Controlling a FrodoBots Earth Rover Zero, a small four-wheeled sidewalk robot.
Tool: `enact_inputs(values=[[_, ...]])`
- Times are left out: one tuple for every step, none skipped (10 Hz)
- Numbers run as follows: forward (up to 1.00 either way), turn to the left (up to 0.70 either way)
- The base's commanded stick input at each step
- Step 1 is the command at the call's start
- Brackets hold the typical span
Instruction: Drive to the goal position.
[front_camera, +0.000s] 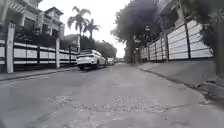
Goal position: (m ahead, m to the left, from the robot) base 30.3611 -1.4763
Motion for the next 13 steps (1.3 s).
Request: enact_inputs(values=[[1.0,0.01],[1.0,-0.39],[1.0,-0.39],[1.0,-0.24],[1.0,-0.06],[1.0,0.01],[1.0,0.01],[1.0,-0.02],[1.0,-0.16],[1.0,-0.34],[1.0,-0.39],[1.0,-0.39],[1.0,-0.39]])
